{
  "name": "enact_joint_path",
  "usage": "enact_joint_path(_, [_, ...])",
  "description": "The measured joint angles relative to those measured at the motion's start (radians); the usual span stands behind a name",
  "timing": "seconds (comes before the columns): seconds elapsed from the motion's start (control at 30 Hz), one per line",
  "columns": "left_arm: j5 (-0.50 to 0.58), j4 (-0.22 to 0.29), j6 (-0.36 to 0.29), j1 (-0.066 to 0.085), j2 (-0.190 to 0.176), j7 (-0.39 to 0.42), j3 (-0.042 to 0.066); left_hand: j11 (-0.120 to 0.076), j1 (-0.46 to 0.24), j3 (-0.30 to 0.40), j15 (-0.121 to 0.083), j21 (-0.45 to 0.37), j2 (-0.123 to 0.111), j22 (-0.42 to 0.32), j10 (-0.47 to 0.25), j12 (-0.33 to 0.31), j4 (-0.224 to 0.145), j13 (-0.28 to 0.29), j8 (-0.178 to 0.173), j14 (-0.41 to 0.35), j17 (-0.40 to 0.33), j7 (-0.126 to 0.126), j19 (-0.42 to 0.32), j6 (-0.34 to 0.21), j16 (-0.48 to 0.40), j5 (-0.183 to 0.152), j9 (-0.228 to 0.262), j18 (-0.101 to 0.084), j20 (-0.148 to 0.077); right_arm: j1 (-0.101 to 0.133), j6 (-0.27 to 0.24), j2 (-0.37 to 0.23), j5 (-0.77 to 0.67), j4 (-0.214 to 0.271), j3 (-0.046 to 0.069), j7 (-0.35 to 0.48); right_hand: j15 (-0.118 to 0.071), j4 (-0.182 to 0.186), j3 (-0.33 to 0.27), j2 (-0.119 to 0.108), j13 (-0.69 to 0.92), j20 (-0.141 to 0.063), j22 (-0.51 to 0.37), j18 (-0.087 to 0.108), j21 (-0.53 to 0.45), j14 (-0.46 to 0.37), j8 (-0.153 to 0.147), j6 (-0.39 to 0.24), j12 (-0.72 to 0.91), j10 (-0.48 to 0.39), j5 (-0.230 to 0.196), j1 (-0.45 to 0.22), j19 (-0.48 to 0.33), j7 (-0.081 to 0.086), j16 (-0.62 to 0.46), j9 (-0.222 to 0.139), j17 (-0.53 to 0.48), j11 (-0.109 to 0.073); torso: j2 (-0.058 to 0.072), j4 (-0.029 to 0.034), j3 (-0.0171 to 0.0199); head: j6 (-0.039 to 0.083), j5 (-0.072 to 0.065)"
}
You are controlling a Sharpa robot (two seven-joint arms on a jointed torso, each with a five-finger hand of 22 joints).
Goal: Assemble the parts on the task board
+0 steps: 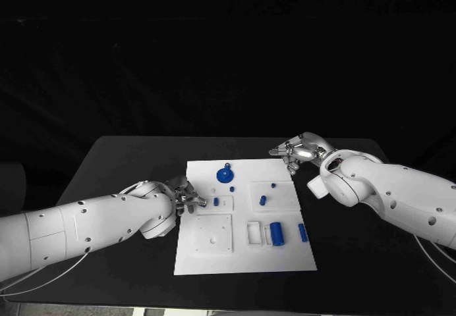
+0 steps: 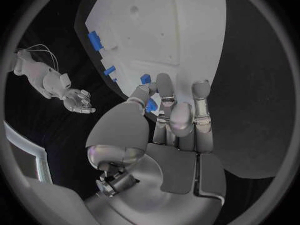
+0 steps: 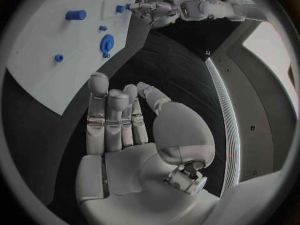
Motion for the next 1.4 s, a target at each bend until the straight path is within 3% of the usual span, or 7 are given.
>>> enact_joint_path(0.5, [0.005, -0.008, -0.073, 0.000, 0.007, 0.006, 0.000, 0.000, 0.010, -0.004, -0.001, 0.004, -0.002, 0.000, 0.000, 0.011, 0.002, 0.003, 0.002, 0.007, 0.028, 0.000, 0.003, 0.000, 0.007, -0.006, 0.000, 0.000, 0.003, 0.000, 0.000, 0.000, 0.000, -0.002, 0.000, 0.001, 0.000, 0.003, 0.003, 0.000, 0.000, 0.000, 0.000, 0.000, 0.000, 0.000, 0.000, 0.000, 0.000, 0.000, 0.007, 0.000, 0.000, 0.000, 0.000, 0.000, 0.000, 0.000, 0.000, -0.0006, -0.0002, 0.003, -0.001])
enact_joint_path(1.4, [0.010, -0.038, 0.004, 0.001, 0.032, -0.021, 0.003, 0.000, 0.012, -0.008, 0.001, 0.008, 0.000, 0.000, 0.000, 0.014, 0.003, 0.003, 0.003, 0.013, 0.028, 0.000, 0.003, 0.000, 0.007, -0.010, 0.009, 0.000, 0.003, 0.000, 0.001, 0.001, 0.000, -0.004, 0.000, 0.000, 0.000, 0.007, 0.007, -0.005, 0.002, 0.000, 0.000, 0.000, 0.000, 0.000, 0.000, 0.000, 0.000, 0.000, 0.007, -0.005, 0.000, 0.000, 0.000, -0.001, 0.000, 0.000, 0.000, -0.0001, 0.0000, -0.001, -0.007])
